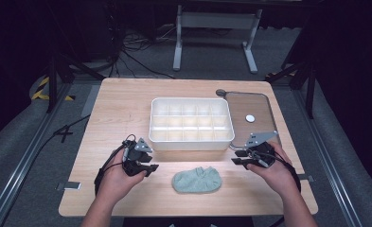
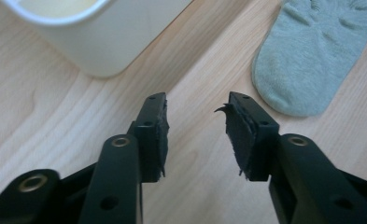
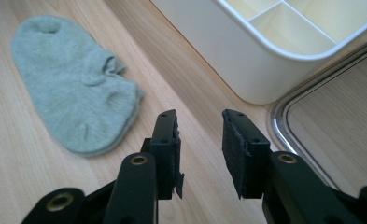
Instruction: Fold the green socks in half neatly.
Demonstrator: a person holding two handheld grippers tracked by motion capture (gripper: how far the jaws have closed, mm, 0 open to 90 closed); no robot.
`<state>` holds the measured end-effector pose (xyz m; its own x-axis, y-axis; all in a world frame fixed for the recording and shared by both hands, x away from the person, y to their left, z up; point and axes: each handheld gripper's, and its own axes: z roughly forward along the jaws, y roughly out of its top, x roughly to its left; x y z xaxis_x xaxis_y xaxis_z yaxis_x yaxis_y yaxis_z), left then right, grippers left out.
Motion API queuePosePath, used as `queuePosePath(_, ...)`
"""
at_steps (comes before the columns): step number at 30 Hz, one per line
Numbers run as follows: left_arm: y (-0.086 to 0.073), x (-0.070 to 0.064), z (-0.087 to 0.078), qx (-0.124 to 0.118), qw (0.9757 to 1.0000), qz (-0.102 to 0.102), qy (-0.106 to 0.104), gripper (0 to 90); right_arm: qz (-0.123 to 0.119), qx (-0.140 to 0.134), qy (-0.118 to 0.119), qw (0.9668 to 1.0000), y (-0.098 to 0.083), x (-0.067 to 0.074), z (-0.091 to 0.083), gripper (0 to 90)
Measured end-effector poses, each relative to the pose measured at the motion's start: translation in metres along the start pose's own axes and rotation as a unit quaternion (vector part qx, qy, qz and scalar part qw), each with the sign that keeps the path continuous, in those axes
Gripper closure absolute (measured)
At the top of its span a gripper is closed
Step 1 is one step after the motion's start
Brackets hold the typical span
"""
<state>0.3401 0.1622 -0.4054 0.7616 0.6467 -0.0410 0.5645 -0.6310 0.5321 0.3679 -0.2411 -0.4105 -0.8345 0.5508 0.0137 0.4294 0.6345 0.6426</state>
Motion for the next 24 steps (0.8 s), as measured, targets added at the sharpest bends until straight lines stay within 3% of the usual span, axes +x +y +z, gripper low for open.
queuePosePath(2, 0.000, -0.002, -0.001, 0.008, 0.9999, 0.006, -0.010, 58.3, 0.004, -0.002, -0.004, 1.0000, 0.001, 0.004, -0.002, 65.7)
queuePosePath(4, 0.001, -0.003, -0.001, 0.013, 0.9998, 0.000, -0.013, 57.3, 0.008, -0.005, -0.012, 0.9999, 0.004, 0.009, -0.003, 63.9)
queuePosePath(6, 0.002, -0.004, -0.002, 0.018, 0.9998, -0.002, -0.011, 54.3, -0.008, -0.015, -0.004, 0.9998, 0.005, 0.015, 0.000, 61.7)
queuePosePath(9, 0.004, -0.007, -0.004, 0.014, 0.9997, -0.003, -0.020, 52.6, -0.015, -0.003, -0.001, 0.9999, 0.007, 0.022, 0.004, 63.9)
queuePosePath(11, 0.006, -0.010, -0.005, 0.015, 0.9997, -0.001, -0.020, 51.6, -0.017, -0.021, 0.006, 0.9996, 0.008, 0.024, 0.003, 67.9)
queuePosePath(13, 0.007, -0.013, -0.005, 0.004, 0.9998, 0.007, -0.019, 49.5, -0.013, -0.018, 0.029, 0.9993, 0.010, 0.026, 0.003, 69.8)
queuePosePath(14, 0.007, -0.015, -0.004, -0.002, 0.9997, 0.012, -0.022, 46.9, -0.015, -0.013, 0.028, 0.9994, 0.012, 0.028, 0.003, 70.0)
queuePosePath(15, 0.008, -0.016, -0.004, -0.005, 0.9993, 0.026, -0.025, 43.8, -0.002, -0.006, 0.034, 0.9994, 0.012, 0.030, 0.005, 70.2)
queuePosePath(16, 0.008, -0.018, -0.003, -0.009, 0.9993, 0.027, -0.023, 42.1, 0.017, -0.001, 0.045, 0.9988, 0.011, 0.031, 0.007, 71.8)
queuePosePath(18, 0.009, -0.020, -0.003, -0.006, 0.9992, 0.024, -0.033, 43.2, 0.027, 0.000, 0.052, 0.9983, 0.012, 0.032, 0.008, 73.7)
queuePosePath(20, 0.009, -0.022, -0.005, -0.004, 0.9990, 0.025, -0.038, 44.2, 0.025, -0.008, 0.051, 0.9984, 0.014, 0.036, 0.009, 82.1)
queuePosePath(24, 0.009, -0.023, -0.004, -0.003, 0.9991, 0.025, -0.035, 44.4, 0.017, -0.008, 0.053, 0.9984, 0.018, 0.043, 0.011, 88.7)
